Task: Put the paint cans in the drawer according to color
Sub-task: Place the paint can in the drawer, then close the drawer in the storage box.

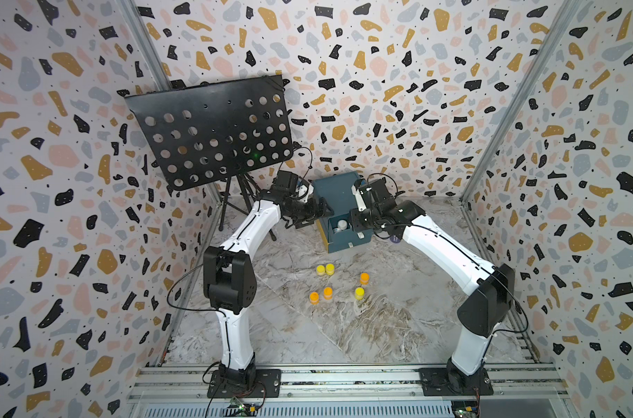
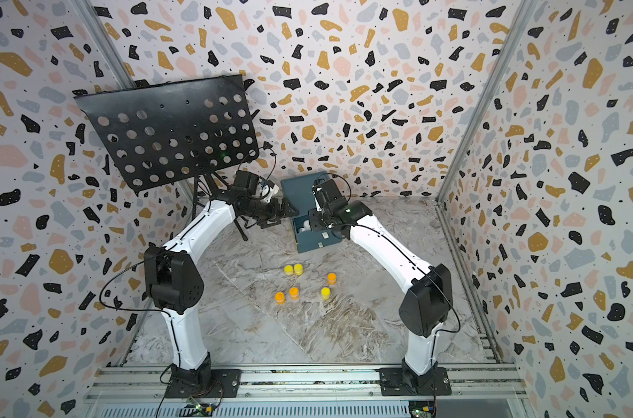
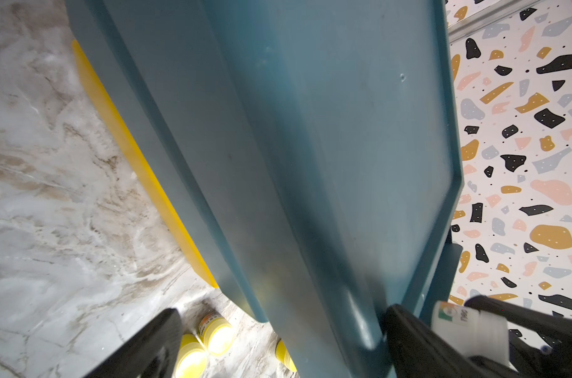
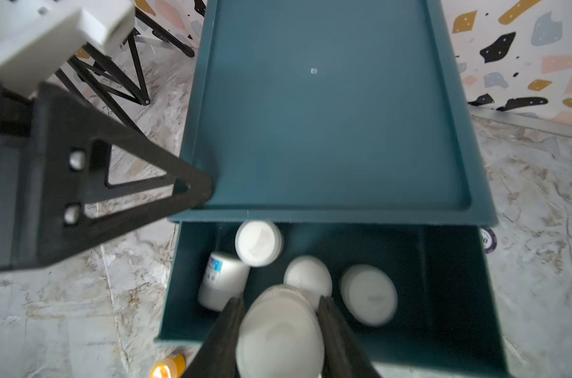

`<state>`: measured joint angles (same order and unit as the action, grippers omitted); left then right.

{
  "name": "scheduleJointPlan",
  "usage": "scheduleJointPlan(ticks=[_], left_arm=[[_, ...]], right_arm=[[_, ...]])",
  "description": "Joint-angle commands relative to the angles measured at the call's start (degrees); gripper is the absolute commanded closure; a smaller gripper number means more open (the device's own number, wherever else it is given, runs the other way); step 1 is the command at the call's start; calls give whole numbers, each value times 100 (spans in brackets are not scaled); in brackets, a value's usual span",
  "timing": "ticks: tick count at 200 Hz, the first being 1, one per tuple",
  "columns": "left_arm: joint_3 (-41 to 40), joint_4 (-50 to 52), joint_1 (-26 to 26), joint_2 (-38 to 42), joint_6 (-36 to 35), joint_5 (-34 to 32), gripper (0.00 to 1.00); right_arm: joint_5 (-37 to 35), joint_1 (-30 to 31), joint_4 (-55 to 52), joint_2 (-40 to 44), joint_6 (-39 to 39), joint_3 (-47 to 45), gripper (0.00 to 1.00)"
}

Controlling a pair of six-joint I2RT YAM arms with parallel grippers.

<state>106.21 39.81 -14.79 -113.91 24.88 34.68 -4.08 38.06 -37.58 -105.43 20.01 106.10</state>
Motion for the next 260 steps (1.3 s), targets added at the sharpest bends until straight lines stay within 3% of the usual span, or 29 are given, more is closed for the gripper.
scheduleJointPlan(ticks=[1,59,72,101,160,210,260], left_arm=[[-74,185,29,-108,-47,-110,0],[-63,192,50,-123,-42,-91,0],[-66,193,55,-127,-35,-89,0],[-63,186,60,-140,-27,-64,0],[-66,192,62,-140,-27,-84,0],[-74,187,55,-149,-27,-72,0],[-82,194,55,-175,-19,-63,0]], right_arm=[[162,0,-180,-65,-67,350,74],[136,-2,-159,-341,-123,517,74],[118,-1,-213,-412,-146,548,69],[225,-1,-277,-449,-147,502,49],[342,-1,732,802,-127,-798,43],[-55,-1,1382,2199,49,-2457,48],[-134,0,1643,2756,392,-3577,73]])
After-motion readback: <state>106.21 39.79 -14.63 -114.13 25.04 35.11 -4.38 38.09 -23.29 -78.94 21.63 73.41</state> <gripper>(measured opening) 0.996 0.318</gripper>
